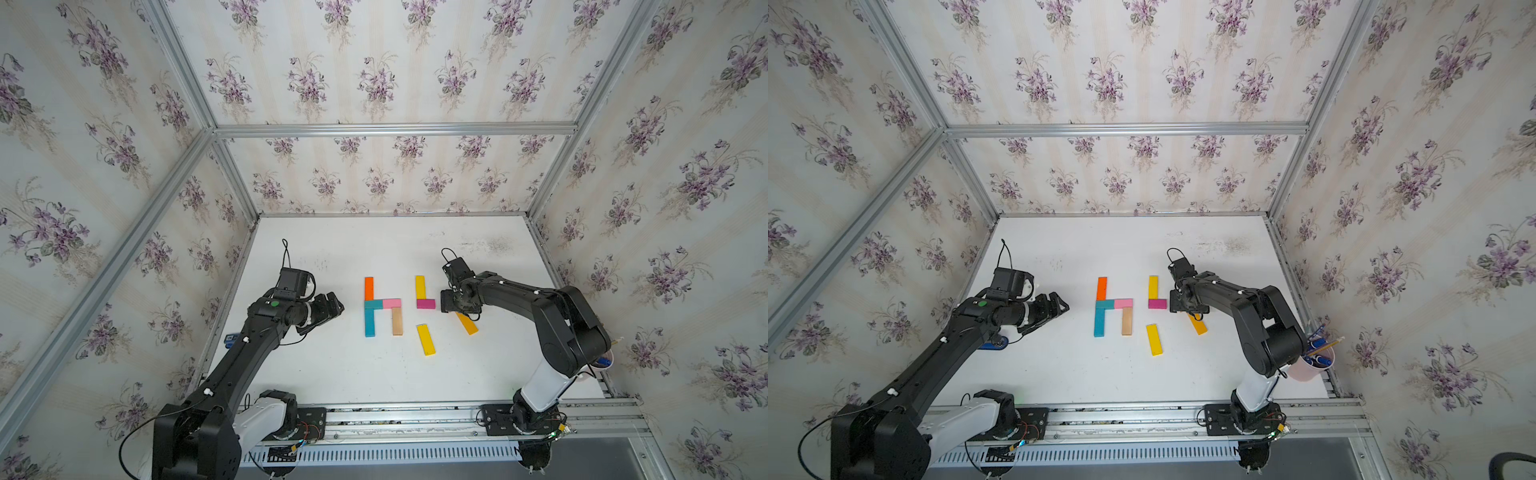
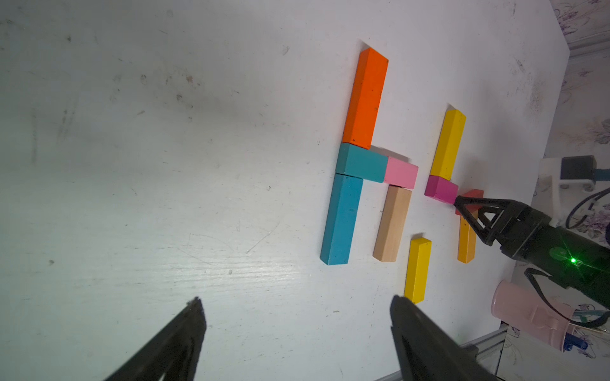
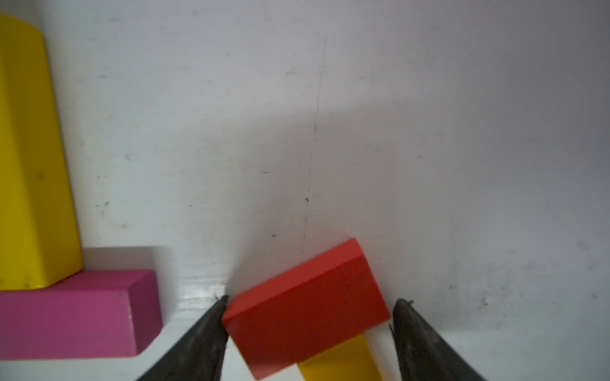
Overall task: Assemble the letter h with building blocks
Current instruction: Adjust the building block at the center of the board.
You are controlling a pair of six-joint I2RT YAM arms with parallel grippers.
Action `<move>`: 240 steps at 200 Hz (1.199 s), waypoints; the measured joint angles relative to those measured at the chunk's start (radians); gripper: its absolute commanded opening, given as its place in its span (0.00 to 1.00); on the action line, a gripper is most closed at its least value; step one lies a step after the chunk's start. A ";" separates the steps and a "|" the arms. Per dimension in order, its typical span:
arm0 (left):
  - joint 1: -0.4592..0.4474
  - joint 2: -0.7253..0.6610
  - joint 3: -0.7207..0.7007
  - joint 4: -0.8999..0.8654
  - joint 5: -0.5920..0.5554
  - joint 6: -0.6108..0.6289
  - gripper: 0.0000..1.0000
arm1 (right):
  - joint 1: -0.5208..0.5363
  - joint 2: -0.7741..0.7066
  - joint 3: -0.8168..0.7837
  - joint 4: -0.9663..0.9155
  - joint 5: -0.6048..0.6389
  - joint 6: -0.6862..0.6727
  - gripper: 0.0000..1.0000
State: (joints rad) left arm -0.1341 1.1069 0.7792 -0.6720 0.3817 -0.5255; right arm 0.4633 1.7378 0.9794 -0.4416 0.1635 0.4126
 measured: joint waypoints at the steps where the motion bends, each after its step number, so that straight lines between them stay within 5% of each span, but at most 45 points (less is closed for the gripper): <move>1: 0.000 0.000 0.000 0.000 0.000 0.000 0.90 | 0.000 0.002 0.001 0.001 0.000 0.000 0.73; 106: 0.000 -0.004 0.000 0.001 0.000 0.000 0.90 | -0.005 0.053 0.042 0.055 0.074 -0.023 0.83; 196: 0.000 -0.002 0.005 0.000 0.003 0.000 0.90 | -0.005 0.040 0.008 0.113 0.048 -0.042 0.69; 240: 0.000 0.002 0.006 0.000 0.008 -0.001 0.90 | -0.005 -0.003 -0.029 0.089 0.014 -0.038 0.74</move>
State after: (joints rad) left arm -0.1341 1.1088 0.7856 -0.6724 0.3897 -0.5262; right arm 0.4583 1.7348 0.9501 -0.3523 0.1776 0.3744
